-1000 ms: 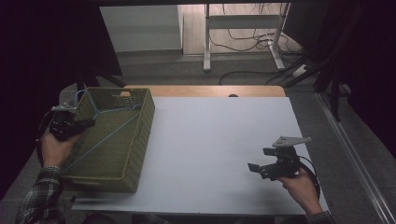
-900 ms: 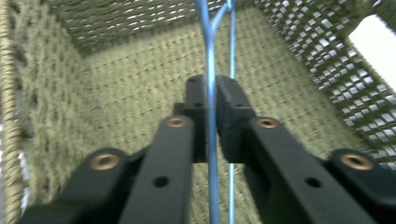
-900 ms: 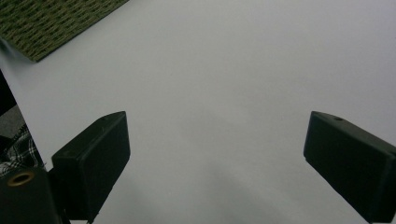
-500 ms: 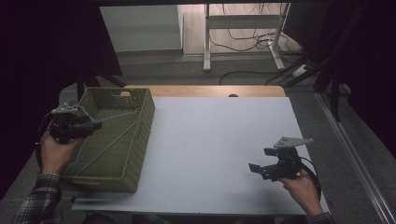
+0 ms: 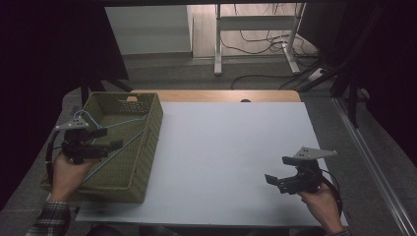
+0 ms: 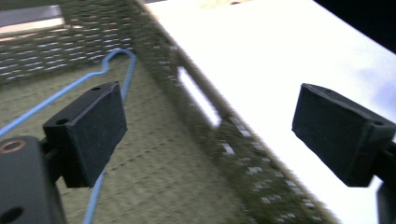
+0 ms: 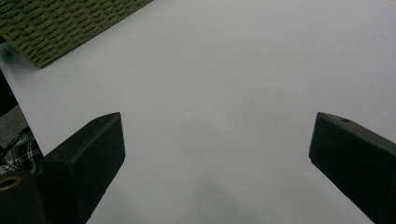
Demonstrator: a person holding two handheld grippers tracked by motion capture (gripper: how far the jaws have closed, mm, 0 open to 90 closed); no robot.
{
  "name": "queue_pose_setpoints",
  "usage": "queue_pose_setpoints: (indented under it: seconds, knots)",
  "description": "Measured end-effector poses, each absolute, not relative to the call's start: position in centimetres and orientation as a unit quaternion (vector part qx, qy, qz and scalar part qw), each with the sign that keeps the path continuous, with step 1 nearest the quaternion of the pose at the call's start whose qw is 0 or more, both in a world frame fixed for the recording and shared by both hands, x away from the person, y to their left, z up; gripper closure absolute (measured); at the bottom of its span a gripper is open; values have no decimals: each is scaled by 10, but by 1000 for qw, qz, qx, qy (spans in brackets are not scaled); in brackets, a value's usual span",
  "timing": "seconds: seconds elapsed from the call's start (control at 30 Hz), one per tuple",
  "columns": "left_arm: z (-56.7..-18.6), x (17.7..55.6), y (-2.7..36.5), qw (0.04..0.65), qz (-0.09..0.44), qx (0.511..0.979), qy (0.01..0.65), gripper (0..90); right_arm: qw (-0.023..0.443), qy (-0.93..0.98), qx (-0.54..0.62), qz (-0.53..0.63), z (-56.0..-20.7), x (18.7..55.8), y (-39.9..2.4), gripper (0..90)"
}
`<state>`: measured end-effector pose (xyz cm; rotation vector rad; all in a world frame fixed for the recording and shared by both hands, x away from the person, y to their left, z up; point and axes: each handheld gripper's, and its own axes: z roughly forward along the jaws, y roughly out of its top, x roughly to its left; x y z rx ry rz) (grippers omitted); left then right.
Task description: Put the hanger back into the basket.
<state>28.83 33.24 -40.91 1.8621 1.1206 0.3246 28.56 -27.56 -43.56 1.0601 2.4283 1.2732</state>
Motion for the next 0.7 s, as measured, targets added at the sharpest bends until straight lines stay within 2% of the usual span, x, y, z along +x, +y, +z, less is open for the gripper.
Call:
queue_pose_setpoints:
  seconds: [0.4, 0.7]
  knots:
    - [-418, 259, 290, 484, 110, 769, 403, 56, 118, 818, 357, 435, -436, 272, -281, 31]
    - [-434, 246, 271, 475, 118, 777, 395, 31, 116, 818, 359, 434, -439, 267, -280, 31]
